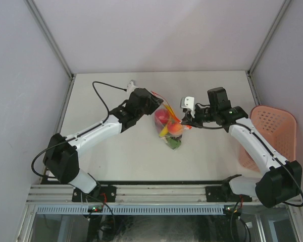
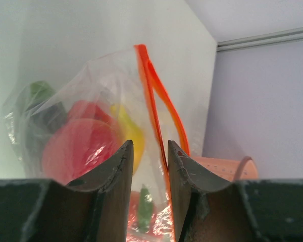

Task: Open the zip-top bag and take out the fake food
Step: Open the zipper of the food storage bag at the center of the board.

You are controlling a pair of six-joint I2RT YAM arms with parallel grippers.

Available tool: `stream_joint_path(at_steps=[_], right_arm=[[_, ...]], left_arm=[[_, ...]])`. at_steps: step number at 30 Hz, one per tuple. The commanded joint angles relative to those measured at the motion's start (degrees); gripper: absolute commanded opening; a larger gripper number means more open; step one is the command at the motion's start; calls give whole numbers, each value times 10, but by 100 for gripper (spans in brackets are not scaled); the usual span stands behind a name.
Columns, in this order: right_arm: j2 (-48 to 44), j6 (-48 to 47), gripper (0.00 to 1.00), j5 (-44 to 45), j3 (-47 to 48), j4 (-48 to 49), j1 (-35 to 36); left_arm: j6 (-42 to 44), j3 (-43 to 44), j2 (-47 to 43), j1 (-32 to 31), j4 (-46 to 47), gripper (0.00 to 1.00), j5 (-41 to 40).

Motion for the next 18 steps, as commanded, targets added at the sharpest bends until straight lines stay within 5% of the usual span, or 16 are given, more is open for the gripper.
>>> stream_joint_path(at_steps=[1,13,18], right_arm=[[-6,5,0,1,0,18,7],[-5,3,0,12,-2,21,20],[-6,1,0,18,-2,20,25]], left_arm=[[-4,56,13,-12,-91,36,-41],[24,125,54,-21,-165,43,-29],[40,130,53,-21,-154,4,-38]])
